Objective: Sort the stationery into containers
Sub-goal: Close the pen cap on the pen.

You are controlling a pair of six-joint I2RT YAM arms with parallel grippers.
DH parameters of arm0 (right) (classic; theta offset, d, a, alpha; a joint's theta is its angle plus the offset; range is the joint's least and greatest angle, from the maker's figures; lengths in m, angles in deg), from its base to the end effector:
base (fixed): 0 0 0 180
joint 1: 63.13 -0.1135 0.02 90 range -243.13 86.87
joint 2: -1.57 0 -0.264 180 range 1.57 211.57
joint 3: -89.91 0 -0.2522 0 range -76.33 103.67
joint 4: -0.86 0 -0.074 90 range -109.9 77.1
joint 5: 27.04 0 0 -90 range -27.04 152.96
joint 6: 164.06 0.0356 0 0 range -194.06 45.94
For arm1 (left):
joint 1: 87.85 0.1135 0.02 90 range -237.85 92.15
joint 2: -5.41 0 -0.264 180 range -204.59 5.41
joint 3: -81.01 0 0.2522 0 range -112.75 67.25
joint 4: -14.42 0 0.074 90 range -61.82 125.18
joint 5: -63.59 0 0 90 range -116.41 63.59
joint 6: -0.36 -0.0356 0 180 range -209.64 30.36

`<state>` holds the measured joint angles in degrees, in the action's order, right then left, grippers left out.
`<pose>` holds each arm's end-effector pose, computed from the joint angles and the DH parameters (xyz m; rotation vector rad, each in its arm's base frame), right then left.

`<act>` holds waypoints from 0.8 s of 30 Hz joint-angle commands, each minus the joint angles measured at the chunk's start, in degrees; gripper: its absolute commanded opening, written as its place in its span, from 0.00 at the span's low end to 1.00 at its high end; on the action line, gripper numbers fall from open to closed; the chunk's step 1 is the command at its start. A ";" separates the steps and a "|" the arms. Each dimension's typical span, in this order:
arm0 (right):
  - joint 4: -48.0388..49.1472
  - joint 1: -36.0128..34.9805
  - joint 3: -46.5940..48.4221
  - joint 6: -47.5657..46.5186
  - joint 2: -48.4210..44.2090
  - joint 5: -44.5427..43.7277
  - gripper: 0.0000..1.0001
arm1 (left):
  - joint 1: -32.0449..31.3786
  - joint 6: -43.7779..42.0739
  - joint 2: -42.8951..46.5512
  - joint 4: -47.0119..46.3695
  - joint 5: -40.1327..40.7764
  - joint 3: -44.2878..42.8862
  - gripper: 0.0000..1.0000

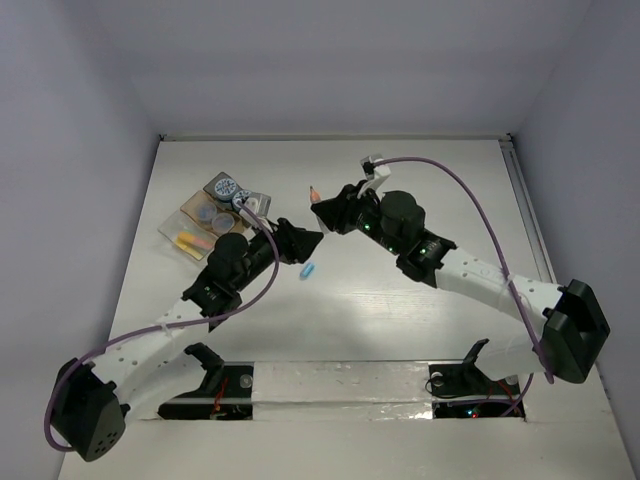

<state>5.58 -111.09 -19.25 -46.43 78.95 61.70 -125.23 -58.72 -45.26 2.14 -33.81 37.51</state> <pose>0.2165 0.2389 0.3389 -0.2816 1.6733 0.9925 0.1655 -0.1322 0.2960 0.1994 1.5622 -1.0483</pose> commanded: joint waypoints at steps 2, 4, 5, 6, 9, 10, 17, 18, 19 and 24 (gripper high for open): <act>3.58 0.15 1.28 1.36 1.27 3.01 0.00 | -0.06 -0.15 -2.58 -7.08 -1.65 -2.87 0.52; 3.58 0.15 1.19 1.36 1.80 2.93 0.00 | -0.06 0.28 -3.11 -8.05 -2.44 -2.87 0.52; 3.58 0.15 1.11 1.28 1.89 2.84 0.00 | -0.06 0.37 -3.29 -8.84 -2.62 -2.78 0.52; 3.58 0.15 1.10 1.45 1.98 2.84 0.00 | -0.06 0.46 -3.29 -9.29 -2.97 -2.70 0.52; 3.58 0.15 0.84 1.19 2.42 2.05 0.00 | -0.06 0.46 -2.59 -10.26 -2.80 -2.34 0.52; 3.75 0.15 0.75 1.28 2.33 2.31 0.00 | -0.06 0.46 -2.50 -10.17 -2.19 -2.26 0.52; 6.30 0.15 -0.12 3.12 2.77 4.86 0.00 | -0.06 0.63 -6.62 -10.96 1.07 -3.31 0.41; 6.74 0.15 -0.21 3.21 2.68 4.95 0.00 | -0.06 0.81 -7.06 -11.22 1.24 -3.40 0.41; 6.83 0.15 -0.48 3.47 2.51 5.21 0.00 | -0.06 0.81 -7.42 -11.40 1.33 -3.40 0.41; 7.36 -0.37 -0.83 4.00 2.51 6.35 0.00 | -0.06 0.81 -8.12 -12.10 2.91 -3.40 0.39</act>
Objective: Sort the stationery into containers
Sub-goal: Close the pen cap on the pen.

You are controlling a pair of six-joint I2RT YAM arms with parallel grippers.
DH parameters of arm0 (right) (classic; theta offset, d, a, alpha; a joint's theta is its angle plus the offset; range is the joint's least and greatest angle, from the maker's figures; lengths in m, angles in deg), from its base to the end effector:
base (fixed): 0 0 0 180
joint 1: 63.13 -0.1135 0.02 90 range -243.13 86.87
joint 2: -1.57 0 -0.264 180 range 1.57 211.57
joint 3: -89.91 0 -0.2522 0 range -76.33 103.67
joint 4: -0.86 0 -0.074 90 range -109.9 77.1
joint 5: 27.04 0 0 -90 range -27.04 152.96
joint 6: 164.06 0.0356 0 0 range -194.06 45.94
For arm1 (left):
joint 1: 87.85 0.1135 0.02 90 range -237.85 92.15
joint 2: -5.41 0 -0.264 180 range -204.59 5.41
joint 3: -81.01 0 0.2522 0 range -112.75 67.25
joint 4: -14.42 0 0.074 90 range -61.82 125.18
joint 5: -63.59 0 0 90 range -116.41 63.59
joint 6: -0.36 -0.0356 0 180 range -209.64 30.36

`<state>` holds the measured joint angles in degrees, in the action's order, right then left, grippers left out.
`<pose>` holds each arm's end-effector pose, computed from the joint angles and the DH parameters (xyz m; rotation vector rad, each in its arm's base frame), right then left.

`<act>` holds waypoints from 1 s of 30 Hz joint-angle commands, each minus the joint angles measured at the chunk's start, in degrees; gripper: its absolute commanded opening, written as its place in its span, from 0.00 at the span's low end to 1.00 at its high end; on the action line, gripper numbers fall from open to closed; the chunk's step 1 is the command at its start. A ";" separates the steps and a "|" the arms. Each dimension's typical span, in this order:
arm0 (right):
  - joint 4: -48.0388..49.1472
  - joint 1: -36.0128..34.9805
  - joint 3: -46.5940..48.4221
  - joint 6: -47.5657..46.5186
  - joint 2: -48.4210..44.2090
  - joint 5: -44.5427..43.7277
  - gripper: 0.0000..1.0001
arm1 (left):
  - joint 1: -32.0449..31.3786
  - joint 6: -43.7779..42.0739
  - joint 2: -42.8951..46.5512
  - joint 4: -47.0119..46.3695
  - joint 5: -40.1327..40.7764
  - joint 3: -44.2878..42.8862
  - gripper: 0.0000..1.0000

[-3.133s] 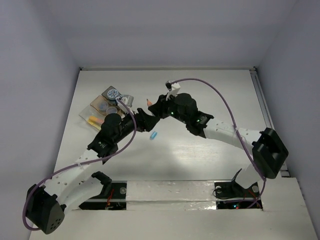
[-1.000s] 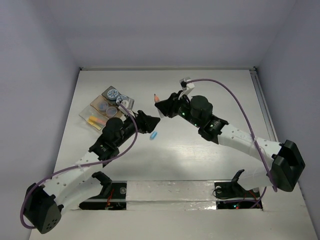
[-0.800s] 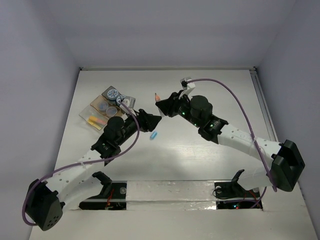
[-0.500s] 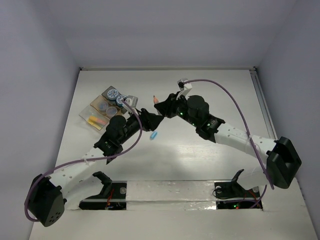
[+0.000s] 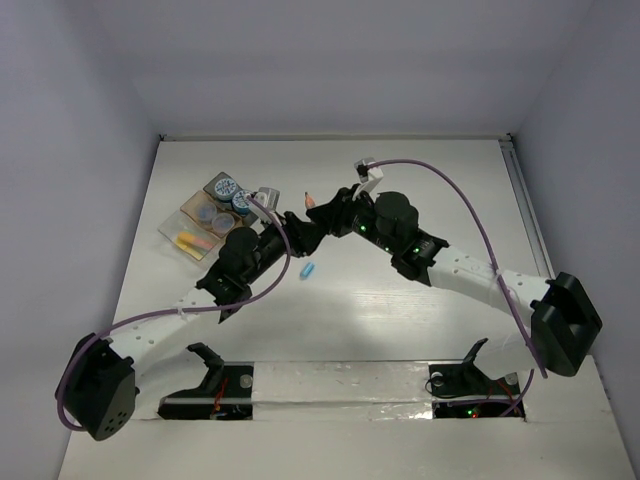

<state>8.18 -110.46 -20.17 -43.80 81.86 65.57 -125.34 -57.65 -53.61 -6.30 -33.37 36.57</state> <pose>0.2245 0.2459 0.3225 -0.2946 1.7103 1.0615 0.1853 -0.1476 0.2880 0.1797 1.5476 -1.0639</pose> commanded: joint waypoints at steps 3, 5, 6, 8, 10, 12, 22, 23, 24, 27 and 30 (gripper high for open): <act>4.76 -1.01 -0.44 1.38 -0.22 2.40 0.01 | 0.05 -0.79 0.40 -2.96 3.71 -2.81 0.26; 4.76 -1.01 -0.79 1.38 -0.31 2.05 0.01 | 0.05 -1.40 0.40 -2.44 3.97 -2.90 0.12; 4.58 -1.01 -0.96 1.38 -0.22 2.05 0.01 | 0.05 -1.66 0.49 -2.00 4.50 -2.90 0.07; 3.27 -1.01 -0.88 0.77 -0.40 1.26 0.04 | 0.05 -1.84 1.19 -0.77 5.38 -2.20 0.00; 0.30 -1.01 -0.18 -0.54 -1.01 0.30 0.12 | 0.05 -1.84 2.07 -0.42 5.82 -1.15 0.00; -4.96 -1.01 1.05 -2.21 -1.97 -0.24 0.30 | 0.05 -2.02 3.65 0.46 5.73 0.44 0.00; -19.84 11.90 2.02 -12.67 -6.99 11.43 0.46 | 0.05 -1.67 15.51 6.62 3.27 8.17 0.00; -20.72 13.30 2.02 -13.99 -5.86 13.02 0.42 | 0.05 -1.58 16.82 6.88 2.84 8.52 0.00; -22.47 15.32 3.85 -15.48 -4.72 14.42 0.40 | 0.05 -1.49 17.36 6.88 1.53 8.96 0.00; -34.65 16.04 10.51 -23.56 2.04 14.70 0.31 | 0.05 0.44 18.50 6.27 -2.60 8.97 0.00; -42.41 16.04 17.90 -33.58 10.20 15.32 0.32 | 0.05 2.11 20.43 8.62 -6.99 6.52 0.00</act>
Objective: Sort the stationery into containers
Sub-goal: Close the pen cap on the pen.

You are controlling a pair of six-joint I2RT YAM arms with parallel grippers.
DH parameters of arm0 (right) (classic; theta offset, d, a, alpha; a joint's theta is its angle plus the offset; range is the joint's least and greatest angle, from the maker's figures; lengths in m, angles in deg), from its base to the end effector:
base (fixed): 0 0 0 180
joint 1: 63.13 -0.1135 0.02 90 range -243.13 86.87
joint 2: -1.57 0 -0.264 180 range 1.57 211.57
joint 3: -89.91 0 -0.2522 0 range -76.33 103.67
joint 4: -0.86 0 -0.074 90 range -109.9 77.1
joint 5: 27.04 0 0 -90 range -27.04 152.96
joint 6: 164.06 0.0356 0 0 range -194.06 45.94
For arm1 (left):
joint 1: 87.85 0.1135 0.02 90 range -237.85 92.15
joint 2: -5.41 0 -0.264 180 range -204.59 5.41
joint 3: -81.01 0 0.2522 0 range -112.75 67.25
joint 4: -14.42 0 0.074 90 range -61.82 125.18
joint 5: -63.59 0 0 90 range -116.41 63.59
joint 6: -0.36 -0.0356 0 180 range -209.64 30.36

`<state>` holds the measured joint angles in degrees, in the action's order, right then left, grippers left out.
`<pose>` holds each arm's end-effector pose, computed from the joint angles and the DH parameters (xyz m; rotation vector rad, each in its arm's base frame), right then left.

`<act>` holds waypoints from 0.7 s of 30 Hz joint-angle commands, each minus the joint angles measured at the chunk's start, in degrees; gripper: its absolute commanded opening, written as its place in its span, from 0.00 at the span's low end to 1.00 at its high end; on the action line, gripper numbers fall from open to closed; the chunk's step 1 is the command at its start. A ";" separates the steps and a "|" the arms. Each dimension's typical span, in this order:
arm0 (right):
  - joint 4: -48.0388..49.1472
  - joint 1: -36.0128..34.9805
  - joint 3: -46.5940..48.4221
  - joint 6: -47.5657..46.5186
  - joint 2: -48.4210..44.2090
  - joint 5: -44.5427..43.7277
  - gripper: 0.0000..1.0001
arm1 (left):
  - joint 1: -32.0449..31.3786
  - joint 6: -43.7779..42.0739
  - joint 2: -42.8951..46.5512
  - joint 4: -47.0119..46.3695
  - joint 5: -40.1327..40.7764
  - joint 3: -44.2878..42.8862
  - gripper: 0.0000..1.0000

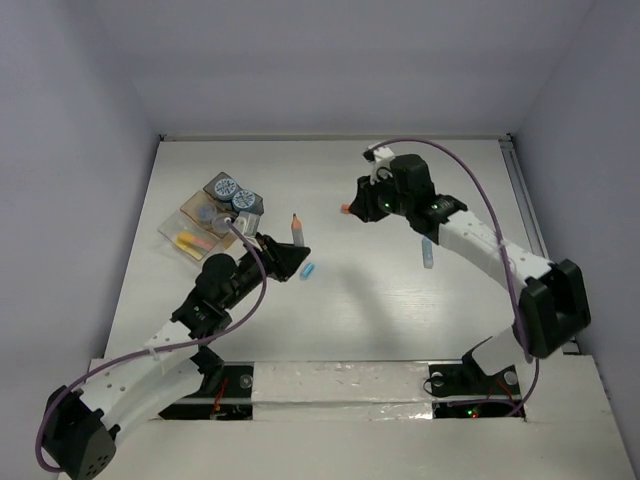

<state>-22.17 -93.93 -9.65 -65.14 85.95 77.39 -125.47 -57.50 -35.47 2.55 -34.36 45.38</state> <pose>0.2896 0.1830 0.3097 -0.5559 2.0211 0.6842 0.1396 -0.1138 0.2758 0.1946 1.5403 -1.0821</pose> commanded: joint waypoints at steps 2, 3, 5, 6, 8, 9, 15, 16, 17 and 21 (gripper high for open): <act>-13.04 -0.48 9.43 -18.58 8.95 2.18 0.40 | 0.19 1.87 4.05 1.97 -7.17 -3.96 0.00; -15.13 -0.48 10.83 -20.08 11.92 0.87 0.43 | 0.19 1.00 6.06 4.51 -7.52 -5.80 0.00; -17.60 -0.48 16.36 -23.94 15.10 -3.17 0.60 | 0.19 -0.23 8.61 8.81 -7.61 -8.00 0.00; -19.27 -0.48 17.86 -25.00 18.51 -4.58 0.65 | 0.19 -0.93 9.24 10.15 -8.48 -10.19 0.00; -23.39 -0.48 24.68 -27.99 22.82 -7.49 0.72 | 0.19 -3.04 10.73 13.48 -9.37 -12.66 0.00; -25.59 -0.48 27.08 -28.96 25.11 -8.62 0.72 | 0.19 -4.01 11.00 14.72 -10.24 -15.02 0.00; -33.77 0.05 41.83 -35.29 40.58 -16.19 0.76 | 0.19 -12.88 12.14 21.40 -7.53 -21.28 0.00; -34.22 0.05 43.26 -36.34 41.91 -16.46 0.76 | 0.19 -13.50 12.23 21.58 -7.18 -21.55 0.00; -34.66 0.05 44.67 -36.87 44.44 -16.72 0.76 | 0.19 -14.20 12.23 21.67 -6.82 -21.81 0.00; -35.90 0.05 50.39 -39.07 48.76 -16.99 0.74 | 0.19 -16.23 11.62 21.76 -4.89 -21.64 0.00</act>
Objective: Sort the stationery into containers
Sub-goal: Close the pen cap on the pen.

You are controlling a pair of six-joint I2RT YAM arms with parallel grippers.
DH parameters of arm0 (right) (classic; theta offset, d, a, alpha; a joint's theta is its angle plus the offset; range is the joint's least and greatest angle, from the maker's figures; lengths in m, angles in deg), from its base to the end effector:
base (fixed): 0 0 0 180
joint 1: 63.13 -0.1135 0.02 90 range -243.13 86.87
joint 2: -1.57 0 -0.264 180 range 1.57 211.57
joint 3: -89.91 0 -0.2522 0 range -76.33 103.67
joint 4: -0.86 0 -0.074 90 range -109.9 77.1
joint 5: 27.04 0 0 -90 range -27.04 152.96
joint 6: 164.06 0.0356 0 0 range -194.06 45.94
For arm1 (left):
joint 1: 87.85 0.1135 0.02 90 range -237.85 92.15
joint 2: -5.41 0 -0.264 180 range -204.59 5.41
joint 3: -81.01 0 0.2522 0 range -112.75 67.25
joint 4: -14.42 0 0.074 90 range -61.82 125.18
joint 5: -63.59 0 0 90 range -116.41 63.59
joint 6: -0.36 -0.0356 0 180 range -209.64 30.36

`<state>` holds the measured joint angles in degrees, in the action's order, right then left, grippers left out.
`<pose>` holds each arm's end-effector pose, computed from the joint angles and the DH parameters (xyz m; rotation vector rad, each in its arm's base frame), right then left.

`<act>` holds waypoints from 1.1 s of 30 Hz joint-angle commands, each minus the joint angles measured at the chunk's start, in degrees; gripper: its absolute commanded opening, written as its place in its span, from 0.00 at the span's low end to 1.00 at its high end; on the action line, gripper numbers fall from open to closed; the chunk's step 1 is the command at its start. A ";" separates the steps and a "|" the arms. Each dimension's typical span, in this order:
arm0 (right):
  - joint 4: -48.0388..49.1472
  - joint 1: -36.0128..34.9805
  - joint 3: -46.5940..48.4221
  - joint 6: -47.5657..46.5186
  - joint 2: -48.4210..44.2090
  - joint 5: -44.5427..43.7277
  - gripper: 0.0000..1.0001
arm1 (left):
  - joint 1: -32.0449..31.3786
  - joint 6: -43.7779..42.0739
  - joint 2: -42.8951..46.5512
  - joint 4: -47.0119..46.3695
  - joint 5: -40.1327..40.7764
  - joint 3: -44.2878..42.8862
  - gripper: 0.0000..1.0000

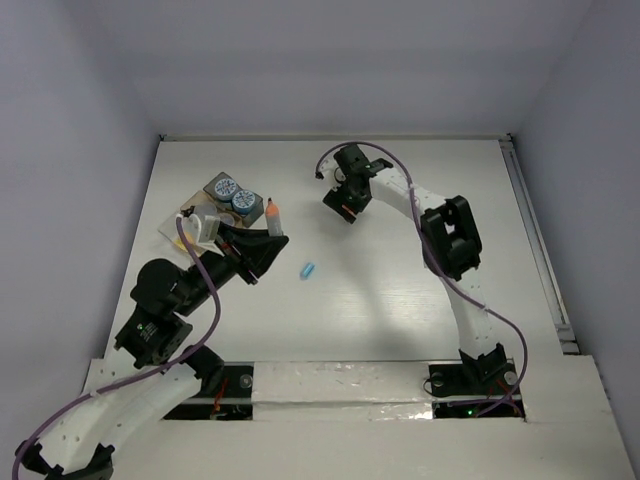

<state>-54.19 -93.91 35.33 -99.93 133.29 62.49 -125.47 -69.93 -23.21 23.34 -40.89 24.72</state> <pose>0.4288 0.2551 0.1867 -1.2509 2.3266 0.0181 0.0851 -0.0768 0.3919 0.4304 1.2494 -1.0160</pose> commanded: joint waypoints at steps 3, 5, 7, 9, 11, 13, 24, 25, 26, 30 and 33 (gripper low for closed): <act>-5.63 0.02 9.71 -5.68 4.58 -1.11 0.71 | 1.76 -3.97 -1.61 1.15 -0.10 -0.28 0.00; -7.30 0.55 12.52 -6.73 6.17 -0.76 0.69 | 3.95 -3.88 -1.87 0.89 -1.16 -0.02 0.00; -8.09 0.55 13.85 -7.52 8.10 0.03 0.67 | 5.54 -3.45 -1.88 0.27 -3.61 0.42 0.00; -8.27 0.55 15.34 -7.97 9.25 0.12 0.63 | 7.82 -3.01 -2.31 -0.60 -5.98 0.86 0.00; -9.23 1.08 16.57 -8.15 11.01 2.57 0.59 | 8.88 -2.48 -2.66 -0.87 -7.05 1.04 0.00; -9.94 1.78 18.33 -7.88 11.89 3.72 0.57 | 9.41 -2.30 -2.76 -1.13 -7.58 1.30 0.00; -8.10 3.36 15.62 -2.09 9.45 9.78 0.00 | 11.00 0.94 -3.90 -4.21 -10.74 2.62 0.00; -5.40 3.36 13.87 -1.39 8.04 10.48 0.00 | 11.00 2.17 -3.98 -4.82 -11.09 2.79 0.00; -3.28 3.36 9.59 0.36 6.29 12.14 0.00 | 11.00 2.88 -4.16 -5.44 -11.44 2.97 0.00; 8.23 3.36 -2.64 7.13 -4.43 16.46 0.00 | 11.00 7.44 -5.48 -11.04 -15.30 5.77 0.00; 22.71 3.36 -17.01 17.66 -16.90 21.20 0.00 | 11.00 13.59 -6.09 -19.90 -19.77 10.42 0.00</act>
<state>-47.66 -90.52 28.14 -93.42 129.55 76.67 -114.74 -63.18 -28.56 15.62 -54.46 31.41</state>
